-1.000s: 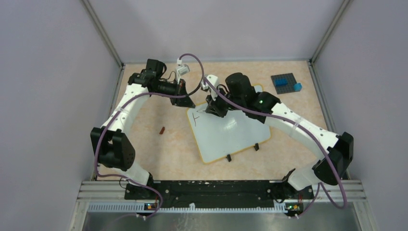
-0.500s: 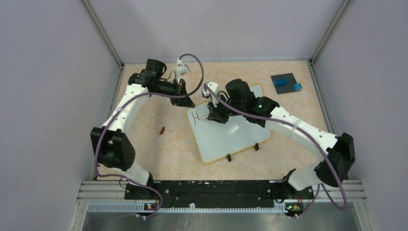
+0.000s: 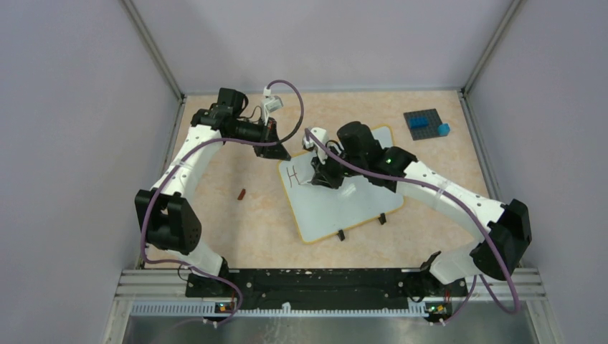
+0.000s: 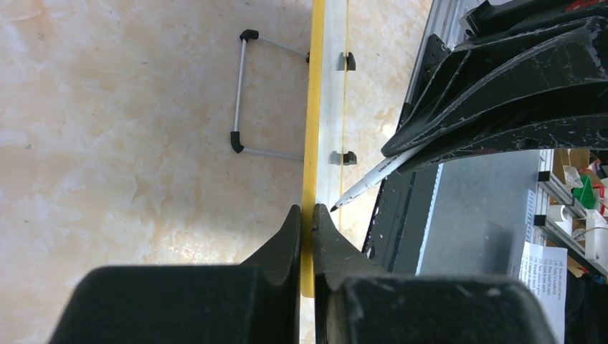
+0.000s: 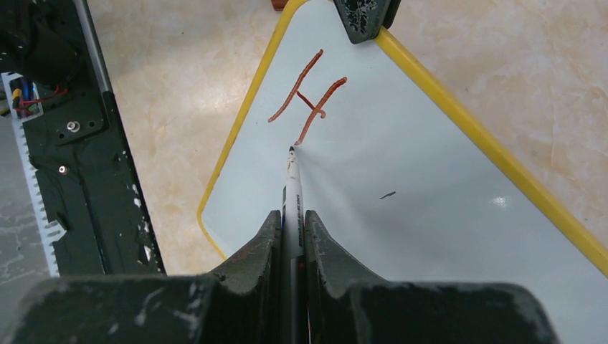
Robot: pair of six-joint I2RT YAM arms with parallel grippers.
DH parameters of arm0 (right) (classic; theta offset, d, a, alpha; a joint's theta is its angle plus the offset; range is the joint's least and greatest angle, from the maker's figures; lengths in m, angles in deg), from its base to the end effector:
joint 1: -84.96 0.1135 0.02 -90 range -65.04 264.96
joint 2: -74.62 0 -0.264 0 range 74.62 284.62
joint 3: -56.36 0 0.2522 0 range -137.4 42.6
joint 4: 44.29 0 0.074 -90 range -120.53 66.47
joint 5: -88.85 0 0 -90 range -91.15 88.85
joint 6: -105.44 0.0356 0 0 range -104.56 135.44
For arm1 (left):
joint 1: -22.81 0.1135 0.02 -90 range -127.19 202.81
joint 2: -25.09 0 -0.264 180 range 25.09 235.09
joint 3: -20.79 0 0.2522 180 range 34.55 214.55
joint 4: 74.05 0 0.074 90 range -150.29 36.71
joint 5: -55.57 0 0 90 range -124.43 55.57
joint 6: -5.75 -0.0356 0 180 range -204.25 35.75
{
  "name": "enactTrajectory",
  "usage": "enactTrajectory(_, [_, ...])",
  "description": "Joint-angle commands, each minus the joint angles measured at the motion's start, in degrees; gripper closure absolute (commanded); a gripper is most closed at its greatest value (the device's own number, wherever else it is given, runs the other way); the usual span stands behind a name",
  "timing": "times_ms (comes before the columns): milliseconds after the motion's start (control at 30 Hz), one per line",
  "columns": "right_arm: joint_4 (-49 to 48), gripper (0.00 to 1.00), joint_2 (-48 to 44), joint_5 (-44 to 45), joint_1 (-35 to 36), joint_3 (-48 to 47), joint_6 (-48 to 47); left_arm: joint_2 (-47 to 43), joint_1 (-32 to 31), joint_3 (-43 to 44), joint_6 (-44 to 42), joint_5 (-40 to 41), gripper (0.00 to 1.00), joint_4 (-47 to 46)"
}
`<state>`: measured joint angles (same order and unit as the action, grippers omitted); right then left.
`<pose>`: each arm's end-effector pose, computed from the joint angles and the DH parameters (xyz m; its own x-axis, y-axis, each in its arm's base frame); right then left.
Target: Write a sentence on the whiteboard
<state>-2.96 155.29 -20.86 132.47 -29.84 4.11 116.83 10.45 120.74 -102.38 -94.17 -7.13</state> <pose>0.2042 0.2407 0.3354 -0.2147 -0.5082 -0.8340 -0.9395 0.3410 0.0341 0.3113 -0.0997 0.3348 -0.6234 0.2971 -0.7233 0.7787 0.3196 -0.5399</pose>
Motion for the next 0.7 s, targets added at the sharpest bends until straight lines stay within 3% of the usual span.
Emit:
enactTrajectory(0, [0.7, 1.0, -3.32, -2.59, -0.15, -5.76, 0.7, -0.8, -1.21, -1.08, 0.17, -0.24, 1.0, 1.41])
enactTrajectory(667, [0.51, 1.0, -1.49, 2.89, -1.52, -5.45, -0.31, -1.39, -1.48, -1.44, 0.12, -0.03, 1.0, 1.27])
